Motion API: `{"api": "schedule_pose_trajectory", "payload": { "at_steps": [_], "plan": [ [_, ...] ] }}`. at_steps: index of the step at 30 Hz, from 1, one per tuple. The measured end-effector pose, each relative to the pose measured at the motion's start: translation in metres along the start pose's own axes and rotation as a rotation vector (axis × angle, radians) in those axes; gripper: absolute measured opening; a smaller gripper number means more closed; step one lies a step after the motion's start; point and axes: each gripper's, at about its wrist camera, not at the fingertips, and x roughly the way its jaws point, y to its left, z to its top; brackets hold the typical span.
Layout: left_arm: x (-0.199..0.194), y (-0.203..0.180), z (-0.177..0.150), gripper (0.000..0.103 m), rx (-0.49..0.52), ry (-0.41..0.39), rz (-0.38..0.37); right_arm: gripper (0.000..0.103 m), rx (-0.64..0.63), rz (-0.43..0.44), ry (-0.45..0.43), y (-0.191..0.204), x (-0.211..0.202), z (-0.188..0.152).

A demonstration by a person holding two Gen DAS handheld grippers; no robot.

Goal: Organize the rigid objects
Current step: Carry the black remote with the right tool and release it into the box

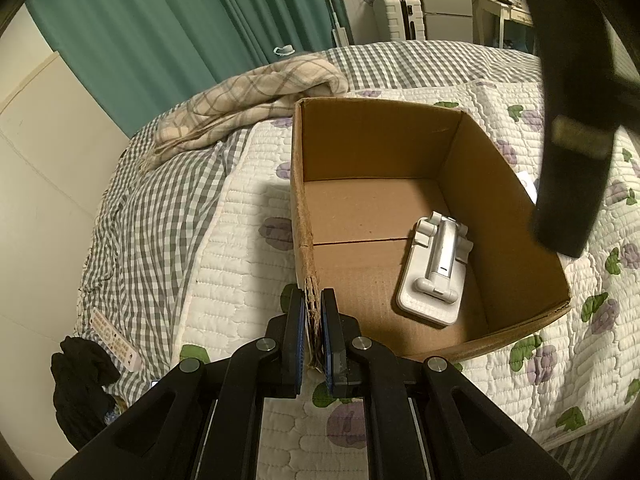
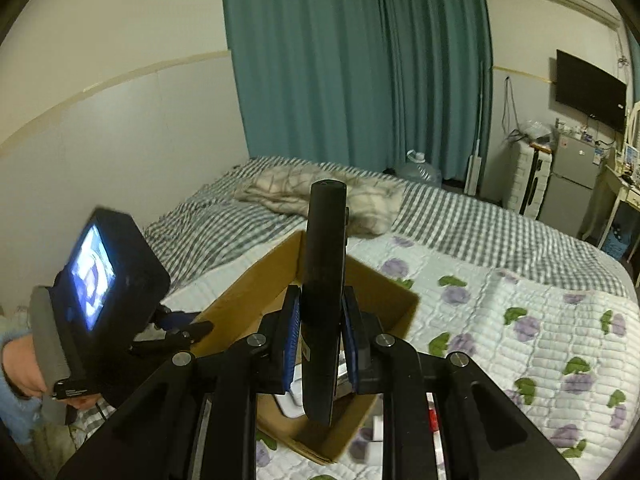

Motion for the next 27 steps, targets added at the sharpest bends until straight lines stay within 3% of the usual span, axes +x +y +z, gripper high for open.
{"api": "schedule_pose_trajectory", "payload": {
  "at_steps": [18,27],
  "plan": [
    [0.001,0.000,0.000,0.007,0.007,-0.005,0.000,0.019,0.035,-0.003,0.189,0.005,0.085,-0.034],
    [0.003,0.000,0.000,0.007,0.005,-0.007,-0.018,0.020,0.075,-0.073,0.229,-0.007,0.107,-0.043]
  ]
}}
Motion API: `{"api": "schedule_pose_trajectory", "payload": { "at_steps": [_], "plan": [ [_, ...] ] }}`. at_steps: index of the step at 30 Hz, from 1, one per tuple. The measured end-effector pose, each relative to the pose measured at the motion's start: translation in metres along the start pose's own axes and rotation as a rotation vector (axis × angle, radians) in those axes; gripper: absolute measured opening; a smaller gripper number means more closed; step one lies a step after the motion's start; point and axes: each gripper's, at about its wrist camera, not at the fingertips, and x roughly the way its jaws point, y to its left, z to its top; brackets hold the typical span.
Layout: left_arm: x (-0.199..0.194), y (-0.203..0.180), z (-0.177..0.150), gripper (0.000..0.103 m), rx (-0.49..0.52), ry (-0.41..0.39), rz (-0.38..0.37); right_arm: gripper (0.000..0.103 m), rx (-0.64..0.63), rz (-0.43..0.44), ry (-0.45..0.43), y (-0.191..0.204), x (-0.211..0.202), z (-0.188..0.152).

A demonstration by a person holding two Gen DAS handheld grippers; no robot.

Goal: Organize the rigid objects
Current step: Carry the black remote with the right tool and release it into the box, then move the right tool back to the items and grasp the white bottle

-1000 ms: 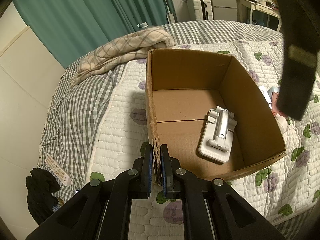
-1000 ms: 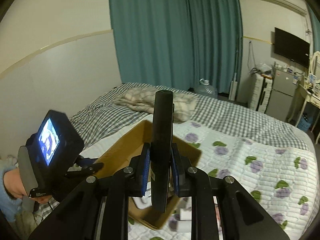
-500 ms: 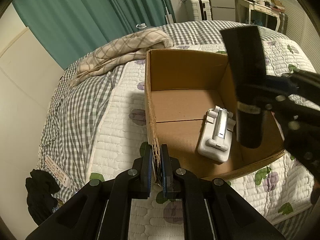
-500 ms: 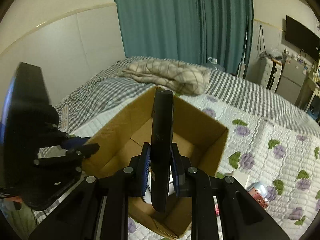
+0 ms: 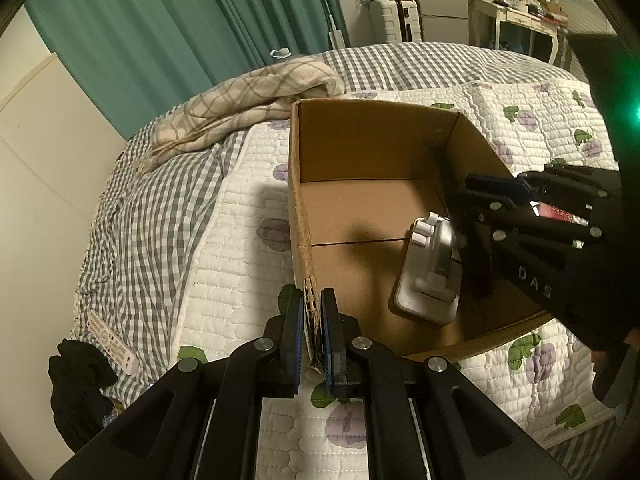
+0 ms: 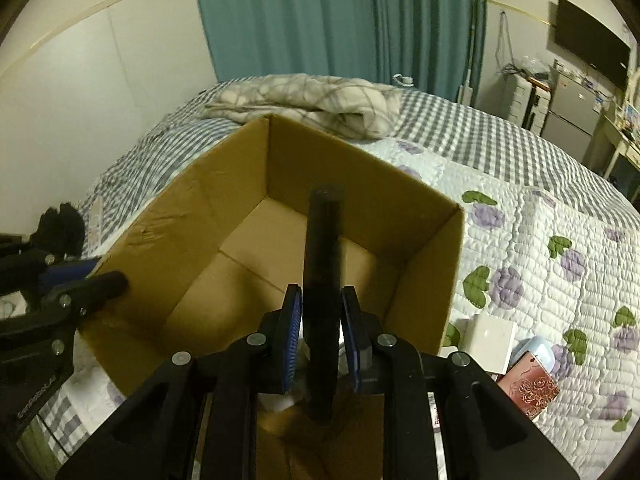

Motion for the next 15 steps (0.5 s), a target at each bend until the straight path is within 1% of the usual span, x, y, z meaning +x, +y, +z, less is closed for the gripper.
{"api": "schedule_pose_trajectory", "payload": {
  "at_steps": [2,3,4,5,6,7,8,10,12,15],
  "plan": [
    [0.000,-0.001,0.000,0.007,0.003,-0.002,0.007,0.020,-0.011,-0.021,-0.011,0.001,-0.003,0.003],
    [-0.001,-0.001,-0.001,0.007,0.002,-0.002,0.006,0.024,-0.019,-0.031,-0.021,0.001,-0.006,0.005],
    [-0.001,-0.001,-0.001,0.007,-0.001,-0.001,0.005,0.035,-0.024,-0.038,-0.039,0.002,-0.010,0.007],
    [-0.001,-0.001,0.000,0.007,-0.003,-0.001,0.001,0.043,-0.022,-0.040,-0.052,0.001,-0.014,0.009],
    [-0.002,-0.001,-0.001,0.007,-0.004,0.001,0.001,0.060,-0.016,-0.042,-0.070,0.001,-0.019,0.010],
    [-0.002,-0.001,-0.001,0.007,-0.004,0.001,-0.001,0.071,-0.005,-0.047,-0.097,-0.001,-0.026,0.012],
    [-0.002,-0.001,-0.001,0.007,-0.002,0.001,0.003,0.074,0.000,-0.050,-0.118,-0.002,-0.033,0.013],
    [-0.002,-0.001,-0.001,0.007,-0.002,0.002,0.002,0.086,0.001,-0.065,-0.160,-0.007,-0.048,0.016],
    [-0.002,-0.001,0.000,0.007,-0.004,0.003,0.001,0.092,-0.002,-0.093,-0.202,-0.012,-0.062,0.017],
    [-0.002,0.000,-0.001,0.007,-0.004,0.003,0.001,0.098,-0.024,-0.155,-0.261,-0.025,-0.088,0.019]
  ]
}}
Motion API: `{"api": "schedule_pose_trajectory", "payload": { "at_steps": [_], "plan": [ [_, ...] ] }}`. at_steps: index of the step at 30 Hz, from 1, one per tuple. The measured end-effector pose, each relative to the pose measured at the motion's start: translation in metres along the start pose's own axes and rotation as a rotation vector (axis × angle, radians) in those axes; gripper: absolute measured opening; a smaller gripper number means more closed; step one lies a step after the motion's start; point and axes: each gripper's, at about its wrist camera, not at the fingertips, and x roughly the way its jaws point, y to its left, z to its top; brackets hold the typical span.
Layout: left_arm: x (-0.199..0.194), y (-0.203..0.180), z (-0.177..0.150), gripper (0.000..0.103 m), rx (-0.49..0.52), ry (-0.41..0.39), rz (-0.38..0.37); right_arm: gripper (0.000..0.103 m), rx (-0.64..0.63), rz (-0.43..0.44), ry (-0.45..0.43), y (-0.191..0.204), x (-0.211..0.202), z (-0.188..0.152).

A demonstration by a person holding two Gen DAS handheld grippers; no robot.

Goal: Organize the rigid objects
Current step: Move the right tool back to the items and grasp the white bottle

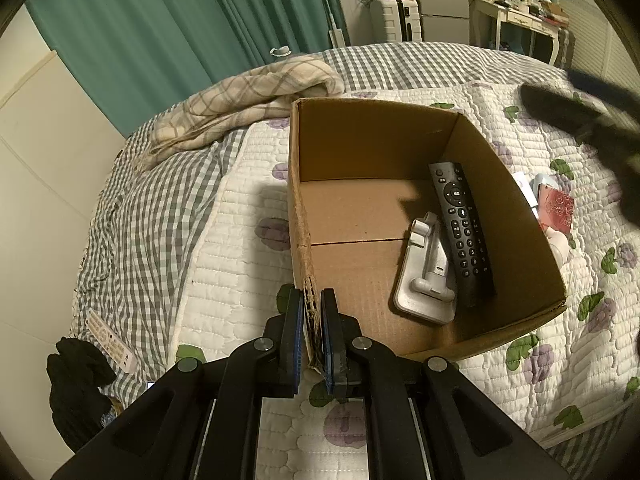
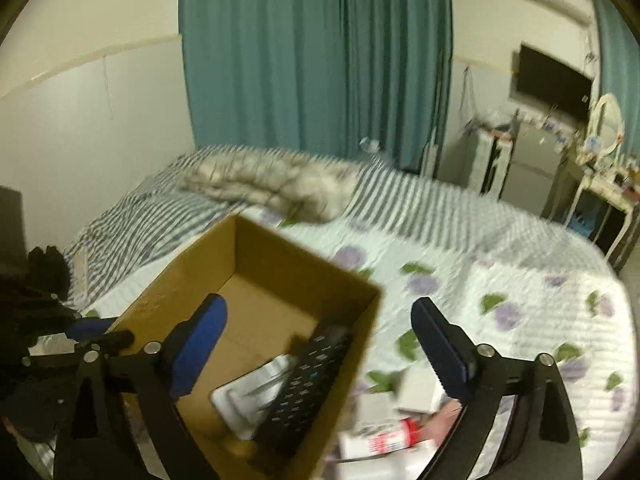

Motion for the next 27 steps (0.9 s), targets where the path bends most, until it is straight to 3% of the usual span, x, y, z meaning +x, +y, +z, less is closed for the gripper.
{"api": "schedule_pose_trajectory", "payload": {
  "at_steps": [2,9,16,23,27],
  "plan": [
    [0.000,0.000,0.000,0.007,-0.001,0.000,-0.001,0.103,-0.015,-0.036,-0.020,-0.010,-0.012,0.003],
    [0.000,0.002,-0.001,0.007,-0.009,0.000,-0.001,0.103,-0.055,-0.134,-0.040,-0.048,-0.055,-0.006],
    [-0.001,0.001,-0.001,0.007,-0.011,0.004,0.010,0.103,-0.041,-0.207,-0.002,-0.075,-0.068,-0.045],
    [-0.001,0.001,0.000,0.007,-0.020,0.007,0.008,0.103,0.032,-0.177,0.138,-0.083,-0.030,-0.099],
    [-0.002,0.002,-0.001,0.007,-0.019,0.007,0.009,0.103,0.085,-0.092,0.223,-0.081,-0.007,-0.132]
  ]
}}
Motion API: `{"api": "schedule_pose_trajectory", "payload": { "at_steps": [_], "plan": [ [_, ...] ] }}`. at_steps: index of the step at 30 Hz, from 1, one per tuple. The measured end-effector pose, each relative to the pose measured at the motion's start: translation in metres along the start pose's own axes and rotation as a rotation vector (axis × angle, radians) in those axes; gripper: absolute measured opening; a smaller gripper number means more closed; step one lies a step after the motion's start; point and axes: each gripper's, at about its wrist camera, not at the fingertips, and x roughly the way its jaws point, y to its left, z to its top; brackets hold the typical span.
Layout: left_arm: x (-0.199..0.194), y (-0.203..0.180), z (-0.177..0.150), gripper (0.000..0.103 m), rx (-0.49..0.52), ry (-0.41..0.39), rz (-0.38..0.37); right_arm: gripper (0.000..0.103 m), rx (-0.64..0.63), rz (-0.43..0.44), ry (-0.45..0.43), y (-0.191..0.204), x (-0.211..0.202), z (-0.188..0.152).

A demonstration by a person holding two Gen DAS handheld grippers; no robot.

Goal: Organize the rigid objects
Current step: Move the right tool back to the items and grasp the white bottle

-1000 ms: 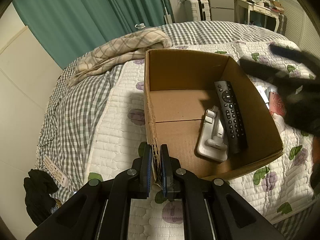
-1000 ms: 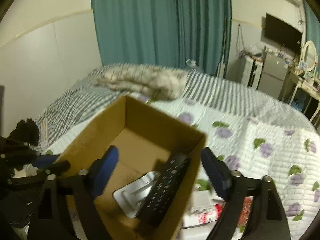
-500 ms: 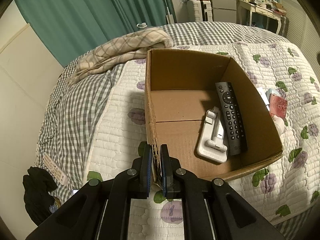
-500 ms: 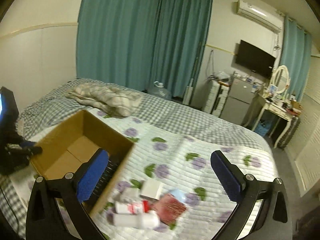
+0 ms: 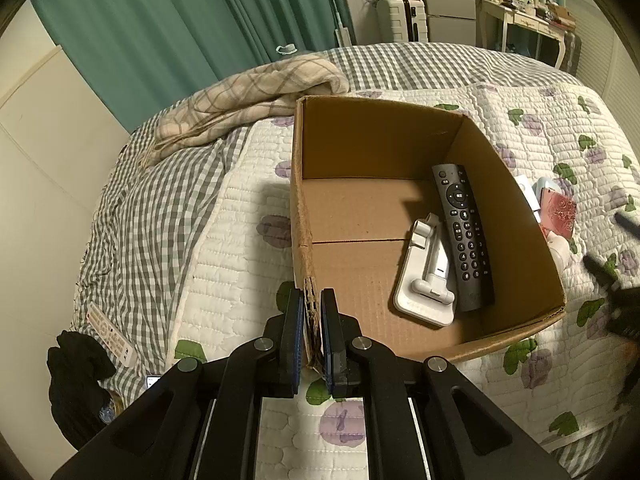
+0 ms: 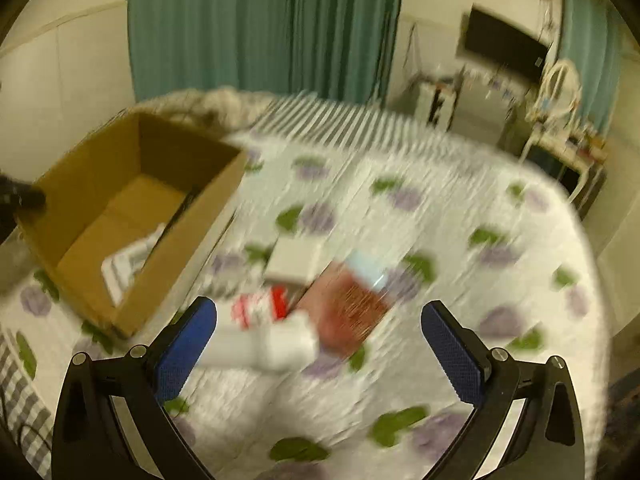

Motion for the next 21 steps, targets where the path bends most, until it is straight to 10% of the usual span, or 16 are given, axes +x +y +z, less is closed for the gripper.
{"api": "schedule_pose_trajectory", "payload": {
  "at_steps": [21],
  "plan": [
    [-0.001,0.000,0.000,0.007,0.003,0.000,0.003,0.103,0.011,0.168,0.238,0.021,0.072,-0.013]
  ]
}}
